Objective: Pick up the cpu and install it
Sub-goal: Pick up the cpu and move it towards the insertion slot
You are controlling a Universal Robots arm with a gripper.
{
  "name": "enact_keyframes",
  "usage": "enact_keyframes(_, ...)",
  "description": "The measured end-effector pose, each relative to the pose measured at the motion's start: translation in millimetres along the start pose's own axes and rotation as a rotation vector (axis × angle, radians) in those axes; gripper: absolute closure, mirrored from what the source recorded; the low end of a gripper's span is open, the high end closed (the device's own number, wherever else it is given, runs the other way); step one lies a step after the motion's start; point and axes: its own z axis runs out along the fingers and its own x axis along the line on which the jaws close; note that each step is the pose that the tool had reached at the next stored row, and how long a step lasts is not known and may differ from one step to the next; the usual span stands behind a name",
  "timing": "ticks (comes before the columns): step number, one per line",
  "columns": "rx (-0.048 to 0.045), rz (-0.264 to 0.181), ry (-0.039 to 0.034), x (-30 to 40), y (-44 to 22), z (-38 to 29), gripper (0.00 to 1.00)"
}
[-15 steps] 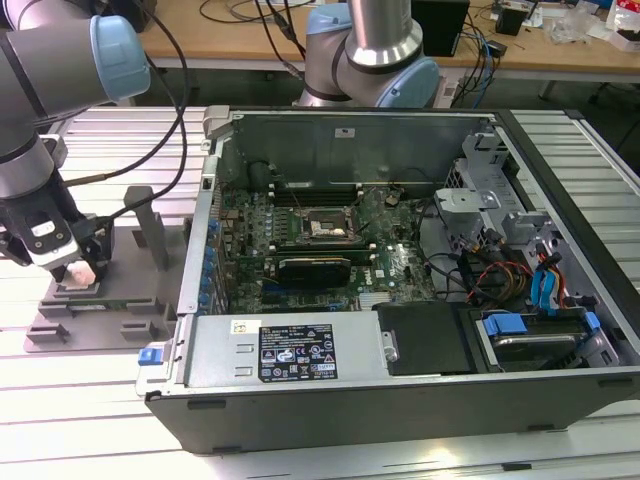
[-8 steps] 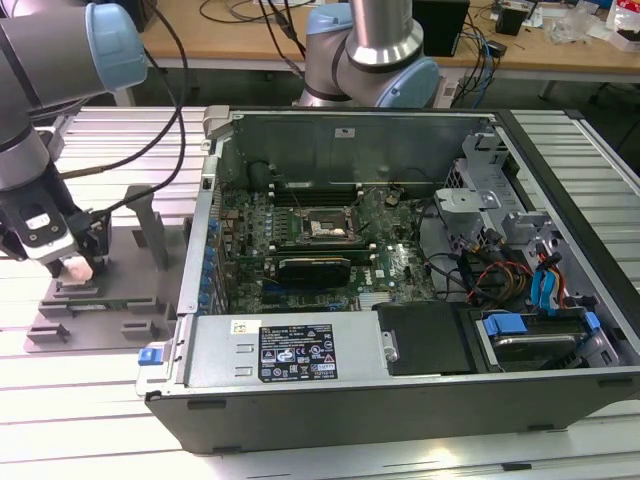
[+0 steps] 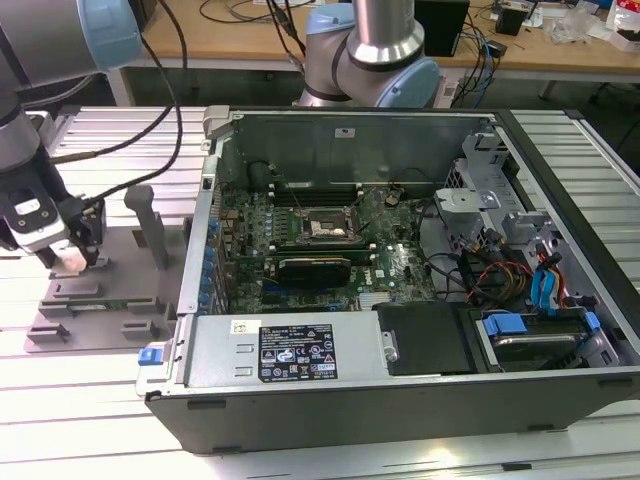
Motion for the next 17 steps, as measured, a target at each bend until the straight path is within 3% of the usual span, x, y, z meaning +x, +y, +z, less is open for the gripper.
enact_keyframes(3,0.0018,0.0,0.0002,0.0,-0.1,-6.3,0.45)
enact_keyframes(6,0.0023,0.0,0.0002,0.1,-0.1,-22.5,0.45)
enact_keyframes(10,0.0024,0.0,0.0002,0.2,-0.1,-36.8,0.45)
enact_keyframes(15,0.0024,0.0,0.0002,0.3,-0.2,-61.4,0.45)
enact_keyframes(17,0.0025,0.0,0.0004,0.4,-0.2,-65.6,0.45)
